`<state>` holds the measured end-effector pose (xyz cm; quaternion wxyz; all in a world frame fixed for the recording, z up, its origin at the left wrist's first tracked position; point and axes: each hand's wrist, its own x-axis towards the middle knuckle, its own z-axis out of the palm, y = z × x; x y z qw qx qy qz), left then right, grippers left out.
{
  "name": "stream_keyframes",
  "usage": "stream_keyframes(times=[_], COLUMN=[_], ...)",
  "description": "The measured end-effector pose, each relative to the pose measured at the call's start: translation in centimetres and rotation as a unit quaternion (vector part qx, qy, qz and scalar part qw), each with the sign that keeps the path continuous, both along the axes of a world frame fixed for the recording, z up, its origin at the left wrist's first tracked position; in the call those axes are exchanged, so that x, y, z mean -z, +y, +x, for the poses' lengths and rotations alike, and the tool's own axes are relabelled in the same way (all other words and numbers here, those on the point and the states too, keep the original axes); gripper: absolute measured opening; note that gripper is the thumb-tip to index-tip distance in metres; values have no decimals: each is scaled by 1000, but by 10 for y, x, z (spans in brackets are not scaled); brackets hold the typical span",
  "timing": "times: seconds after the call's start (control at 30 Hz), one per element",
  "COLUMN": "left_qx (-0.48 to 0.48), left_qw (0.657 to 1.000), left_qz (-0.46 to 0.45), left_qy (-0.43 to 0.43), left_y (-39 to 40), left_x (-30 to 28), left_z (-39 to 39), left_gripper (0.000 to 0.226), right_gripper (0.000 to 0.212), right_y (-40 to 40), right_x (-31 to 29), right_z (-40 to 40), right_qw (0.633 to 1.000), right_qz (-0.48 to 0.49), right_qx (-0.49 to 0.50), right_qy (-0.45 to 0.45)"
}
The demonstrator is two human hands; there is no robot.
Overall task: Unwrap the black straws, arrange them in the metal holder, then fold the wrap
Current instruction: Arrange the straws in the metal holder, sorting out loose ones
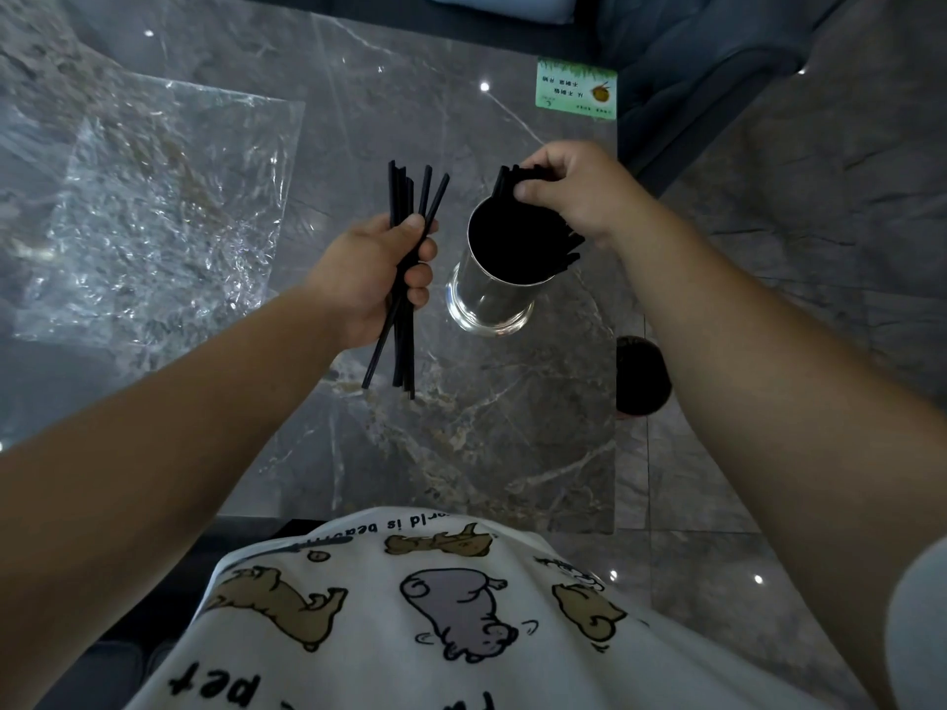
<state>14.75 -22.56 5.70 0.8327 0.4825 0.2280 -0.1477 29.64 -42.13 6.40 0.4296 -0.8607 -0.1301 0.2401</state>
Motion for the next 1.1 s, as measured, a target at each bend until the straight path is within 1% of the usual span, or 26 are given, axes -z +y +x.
stream_keyframes(times=[0.3,0.4,0.6,0.8,0.9,1.1], left_qx=[1,1,5,5,4,-1], left_qw=[1000,1000,1000,1000,1000,1000], left_qz=[-9,-9,-7,-10,-8,-1], left_qy=[2,2,2,2,-1,3], left_y=[1,1,0,-1,0,1], left_x=[4,4,5,4,4,4], left_z=[1,3,3,3,2,0], left_gripper=[15,15,15,15,15,16], right_gripper=[18,24,28,17,14,21], right_y=[-4,-5,-5,0,1,1], right_x=[-2,-6,-9,-10,-9,-7], right_z=[-6,-6,-6,-5,-6,-7], right_qw=[995,993,995,999,999,999], right_qz=[69,85,72,21,17,25], right_qx=[43,57,23,6,15,28], right_qy=[50,65,71,38,25,32])
